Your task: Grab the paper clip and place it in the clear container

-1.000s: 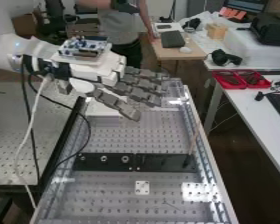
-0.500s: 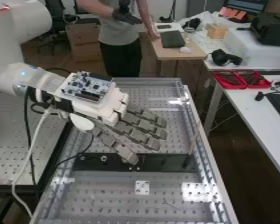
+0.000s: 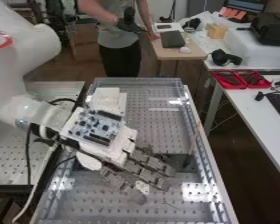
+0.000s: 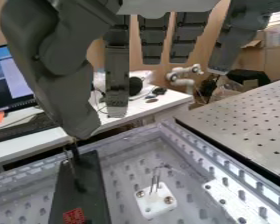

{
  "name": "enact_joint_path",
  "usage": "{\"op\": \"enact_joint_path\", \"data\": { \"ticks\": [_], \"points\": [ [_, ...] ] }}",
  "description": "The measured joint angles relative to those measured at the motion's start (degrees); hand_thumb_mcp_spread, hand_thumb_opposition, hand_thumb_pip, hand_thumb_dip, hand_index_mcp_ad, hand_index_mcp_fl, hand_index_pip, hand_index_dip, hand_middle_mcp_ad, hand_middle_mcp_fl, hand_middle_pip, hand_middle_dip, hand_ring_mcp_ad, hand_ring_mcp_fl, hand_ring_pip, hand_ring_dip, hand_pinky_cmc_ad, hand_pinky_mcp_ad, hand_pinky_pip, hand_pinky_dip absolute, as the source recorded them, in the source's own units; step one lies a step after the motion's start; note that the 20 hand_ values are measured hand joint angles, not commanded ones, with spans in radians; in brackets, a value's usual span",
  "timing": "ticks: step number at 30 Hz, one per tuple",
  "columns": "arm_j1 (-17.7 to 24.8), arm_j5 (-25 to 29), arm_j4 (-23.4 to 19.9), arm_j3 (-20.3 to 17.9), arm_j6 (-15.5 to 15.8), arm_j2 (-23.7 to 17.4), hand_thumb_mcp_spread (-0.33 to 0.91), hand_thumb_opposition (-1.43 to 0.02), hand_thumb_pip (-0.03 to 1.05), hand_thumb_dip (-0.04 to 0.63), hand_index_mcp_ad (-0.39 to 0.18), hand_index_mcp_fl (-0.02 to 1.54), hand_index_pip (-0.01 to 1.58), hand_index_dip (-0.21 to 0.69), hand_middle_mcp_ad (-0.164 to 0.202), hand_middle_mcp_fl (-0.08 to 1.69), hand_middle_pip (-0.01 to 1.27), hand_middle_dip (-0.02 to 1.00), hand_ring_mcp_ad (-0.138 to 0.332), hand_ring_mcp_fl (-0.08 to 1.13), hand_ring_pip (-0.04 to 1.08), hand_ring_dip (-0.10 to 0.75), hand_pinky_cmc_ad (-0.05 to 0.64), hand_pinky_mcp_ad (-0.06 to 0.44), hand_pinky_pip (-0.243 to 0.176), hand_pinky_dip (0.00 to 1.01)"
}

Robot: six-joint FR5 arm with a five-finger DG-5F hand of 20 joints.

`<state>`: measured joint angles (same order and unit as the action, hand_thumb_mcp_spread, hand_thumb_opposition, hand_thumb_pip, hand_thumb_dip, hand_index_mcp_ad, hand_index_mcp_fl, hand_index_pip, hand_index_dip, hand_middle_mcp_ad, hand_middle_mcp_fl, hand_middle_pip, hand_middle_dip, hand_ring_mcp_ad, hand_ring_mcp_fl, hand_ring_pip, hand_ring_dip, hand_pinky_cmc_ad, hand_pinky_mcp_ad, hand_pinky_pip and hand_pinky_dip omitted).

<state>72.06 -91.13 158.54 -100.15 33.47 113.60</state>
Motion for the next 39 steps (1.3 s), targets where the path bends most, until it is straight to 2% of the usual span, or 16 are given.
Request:
{"op": "enact_joint_path", "data": {
  "ticks": [5,6,7,16,31,36,39],
  "points": [
    [-2.25,-3.80,-0.18,2.64,-0.06,3.16,0.36,-0.85,0.73,0.284,-0.101,0.22,1.30,0.023,0.058,0.01,0.13,0.17,0.089,0.00,0.13,0.042,0.253,0.250,-0.094,0.44],
    [-2.68,-4.63,-0.18,3.21,-0.04,3.82,0.36,-0.85,0.77,0.284,-0.101,0.22,1.33,0.031,0.058,0.01,0.13,0.17,0.089,0.00,0.12,0.042,0.253,0.250,-0.094,0.44],
    [-3.19,-5.67,-0.17,3.94,-0.04,4.60,0.36,-0.85,0.79,0.283,-0.101,0.22,1.35,0.033,0.058,0.01,0.13,0.17,0.089,0.00,0.12,0.042,0.253,0.250,-0.094,0.44],
    [-5.46,-11.04,-1.16,6.77,1.02,7.93,0.37,-0.86,0.77,0.283,-0.119,0.23,1.45,0.065,0.058,0.01,0.14,0.18,0.089,0.00,0.12,0.061,0.255,0.250,-0.094,0.37],
    [-6.11,-13.69,-2.85,7.89,1.84,10.17,0.39,-0.86,0.76,0.286,-0.131,0.25,1.50,0.089,0.058,0.01,0.14,0.19,0.089,0.00,0.09,0.073,0.248,0.246,-0.094,0.32],
    [-6.14,-13.68,-2.99,8.18,1.85,10.64,0.42,-0.86,0.74,0.283,-0.136,0.25,1.50,0.093,0.058,0.01,0.14,0.19,0.089,0.00,0.09,0.073,0.250,0.248,-0.094,0.27],
    [-6.18,-13.60,-3.12,8.39,1.89,10.91,0.42,-0.86,0.74,0.283,-0.136,0.25,1.51,0.099,0.058,0.01,0.14,0.19,0.089,0.00,0.09,0.073,0.244,0.232,-0.094,0.25]
  ]
}}
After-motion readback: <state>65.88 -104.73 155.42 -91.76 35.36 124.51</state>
